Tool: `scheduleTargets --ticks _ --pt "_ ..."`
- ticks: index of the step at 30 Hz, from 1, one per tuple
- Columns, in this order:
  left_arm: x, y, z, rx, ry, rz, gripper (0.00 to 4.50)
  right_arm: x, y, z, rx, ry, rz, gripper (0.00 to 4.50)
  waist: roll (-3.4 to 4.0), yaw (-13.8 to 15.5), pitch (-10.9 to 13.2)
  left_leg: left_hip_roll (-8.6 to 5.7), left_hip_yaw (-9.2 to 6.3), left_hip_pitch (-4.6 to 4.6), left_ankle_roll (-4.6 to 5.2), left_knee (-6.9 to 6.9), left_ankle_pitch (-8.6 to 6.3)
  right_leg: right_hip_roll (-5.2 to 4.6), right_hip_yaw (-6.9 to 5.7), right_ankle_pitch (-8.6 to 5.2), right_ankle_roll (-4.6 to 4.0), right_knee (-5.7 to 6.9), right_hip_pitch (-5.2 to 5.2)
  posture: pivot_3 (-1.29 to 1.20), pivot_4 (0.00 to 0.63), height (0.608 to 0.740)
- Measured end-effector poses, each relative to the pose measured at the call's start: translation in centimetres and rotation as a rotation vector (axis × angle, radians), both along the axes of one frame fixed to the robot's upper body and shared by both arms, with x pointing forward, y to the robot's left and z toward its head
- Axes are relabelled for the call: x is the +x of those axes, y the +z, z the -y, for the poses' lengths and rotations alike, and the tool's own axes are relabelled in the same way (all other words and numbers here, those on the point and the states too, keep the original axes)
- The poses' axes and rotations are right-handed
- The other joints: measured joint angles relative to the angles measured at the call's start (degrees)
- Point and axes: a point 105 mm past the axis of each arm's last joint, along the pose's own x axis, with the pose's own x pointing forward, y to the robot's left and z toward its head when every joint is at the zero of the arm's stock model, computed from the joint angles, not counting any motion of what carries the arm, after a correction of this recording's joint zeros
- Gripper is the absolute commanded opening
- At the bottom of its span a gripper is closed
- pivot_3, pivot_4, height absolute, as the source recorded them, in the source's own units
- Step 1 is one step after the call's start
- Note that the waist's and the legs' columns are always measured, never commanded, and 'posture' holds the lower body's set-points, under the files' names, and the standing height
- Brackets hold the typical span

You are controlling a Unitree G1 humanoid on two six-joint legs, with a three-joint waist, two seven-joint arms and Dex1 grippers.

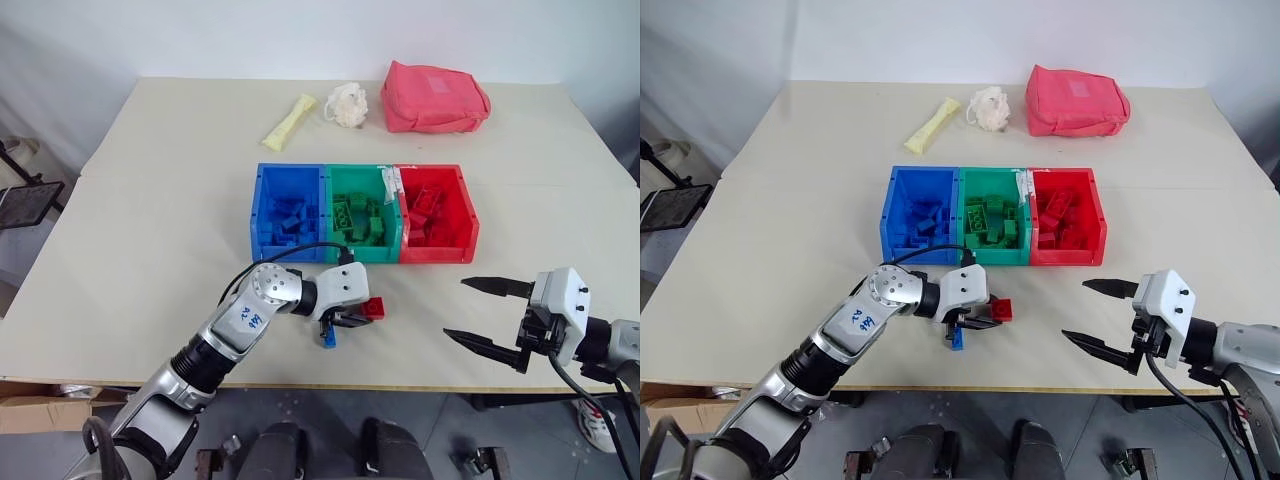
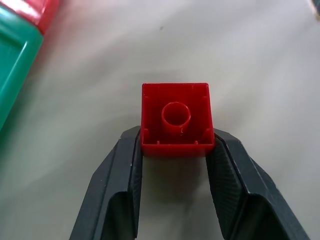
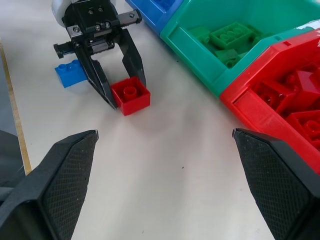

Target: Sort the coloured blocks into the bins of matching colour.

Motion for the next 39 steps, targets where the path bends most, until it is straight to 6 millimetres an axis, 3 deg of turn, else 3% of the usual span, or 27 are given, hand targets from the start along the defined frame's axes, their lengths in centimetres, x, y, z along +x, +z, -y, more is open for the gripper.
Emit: scheduleTargets --ticks 10,14,18,22,25,29,34,35,39 --pt "0.5 2.0 0.9 -0.102 0.018 0.024 1.46 -0.1 0.3 0.9 -0.004 -0.041 0.015 4.50 0.00 0.1 0.0 0.00 0.00 -0.01 0.01 0.01 0.00 -0.01 0.00 0.00 0.00 0.00 0.01 0.00 0.150 0.740" --pt "1.1 5.3 2.8 -0.227 0.022 0.072 1.46 0.3 1.4 1.8 0.043 -0.118 0.071 4.50 -0.02 0.3 0.0 -0.03 -0.03 -0.02 0.02 0.04 0.01 -0.03 -0.01 0.01 0.01 0.00 0.02 0.00 0.150 0.740" --pt "2.2 7.0 4.0 -0.293 0.037 0.095 1.46 0.8 2.4 2.6 0.074 -0.189 0.124 4.50 -0.02 0.1 0.0 -0.03 0.00 0.00 0.02 0.01 0.01 0.00 -0.04 0.01 0.02 0.02 0.01 0.00 0.150 0.740" --pt "4.6 8.1 6.6 -0.344 0.060 0.106 1.46 1.1 3.5 3.7 0.127 -0.285 0.194 4.50 -0.06 0.8 0.0 -0.13 0.02 -0.06 0.10 0.03 0.06 -0.04 -0.06 0.03 0.06 -0.04 0.01 0.00 0.150 0.740" --pt "6.3 10.2 9.1 -0.396 0.078 0.153 1.46 1.3 4.1 3.8 0.171 -0.338 0.239 4.50 -0.06 1.3 0.0 -0.17 0.08 -0.11 0.14 0.00 0.08 -0.08 -0.05 0.05 0.09 -0.13 -0.02 0.00 0.150 0.740" --pt "8.2 11.1 10.5 -0.422 0.139 0.174 2.74 1.4 4.4 3.7 0.198 -0.390 0.278 4.50 -0.08 1.3 0.0 -0.17 0.15 -0.13 0.15 -0.05 0.08 -0.07 -0.07 0.05 0.09 -0.14 -0.07 0.00 0.150 0.740" --pt "9.3 10.0 10.4 -0.407 0.178 0.158 4.28 1.3 4.5 3.8 0.193 -0.424 0.292 4.50 -0.08 1.2 0.0 -0.16 0.21 -0.13 0.15 -0.07 0.08 -0.06 -0.07 0.05 0.09 -0.14 -0.10 0.00 0.150 0.740" --pt "9.4 9.8 10.3 -0.404 0.181 0.155 4.48 1.3 4.5 3.7 0.192 -0.422 0.295 4.50 -0.08 1.2 0.0 -0.16 0.21 -0.14 0.16 -0.07 0.08 -0.06 -0.07 0.05 0.09 -0.14 -0.11 0.00 0.150 0.740" --pt "9.3 9.9 10.1 -0.410 0.164 0.167 4.48 1.4 4.8 3.6 0.195 -0.416 0.304 4.50 -0.09 1.3 0.0 -0.17 0.21 -0.16 0.17 -0.06 0.09 -0.07 -0.07 0.05 0.10 -0.15 -0.11 0.00 0.150 0.740"
